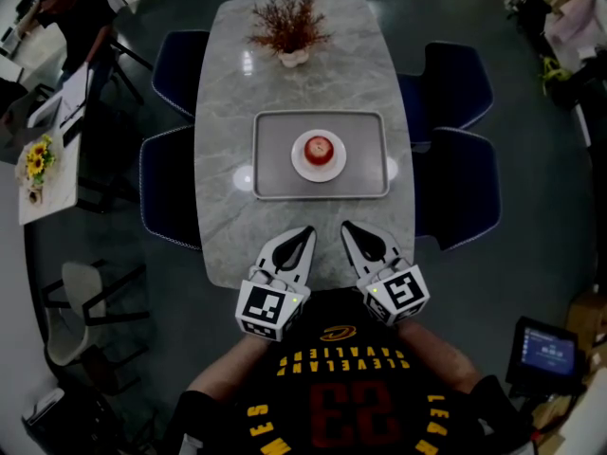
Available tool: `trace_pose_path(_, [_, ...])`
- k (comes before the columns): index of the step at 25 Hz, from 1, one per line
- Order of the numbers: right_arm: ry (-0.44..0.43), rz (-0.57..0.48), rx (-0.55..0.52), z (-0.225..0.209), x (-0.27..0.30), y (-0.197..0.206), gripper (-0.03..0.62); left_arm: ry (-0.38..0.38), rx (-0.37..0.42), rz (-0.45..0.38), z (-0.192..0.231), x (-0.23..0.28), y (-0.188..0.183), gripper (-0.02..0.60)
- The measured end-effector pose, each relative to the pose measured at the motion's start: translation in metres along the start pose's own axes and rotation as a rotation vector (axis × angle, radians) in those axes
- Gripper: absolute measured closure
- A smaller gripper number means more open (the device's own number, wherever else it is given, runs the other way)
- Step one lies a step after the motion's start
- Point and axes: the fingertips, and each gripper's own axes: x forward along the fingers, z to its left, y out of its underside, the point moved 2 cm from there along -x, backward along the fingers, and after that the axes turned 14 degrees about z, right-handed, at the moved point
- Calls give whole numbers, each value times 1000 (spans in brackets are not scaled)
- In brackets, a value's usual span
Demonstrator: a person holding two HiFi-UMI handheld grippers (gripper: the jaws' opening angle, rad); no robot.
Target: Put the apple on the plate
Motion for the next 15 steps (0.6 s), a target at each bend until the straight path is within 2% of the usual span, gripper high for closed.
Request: trace_pose_path(15, [28,6,23,1,5,1,588,4,-1,6,8,-2,3,580])
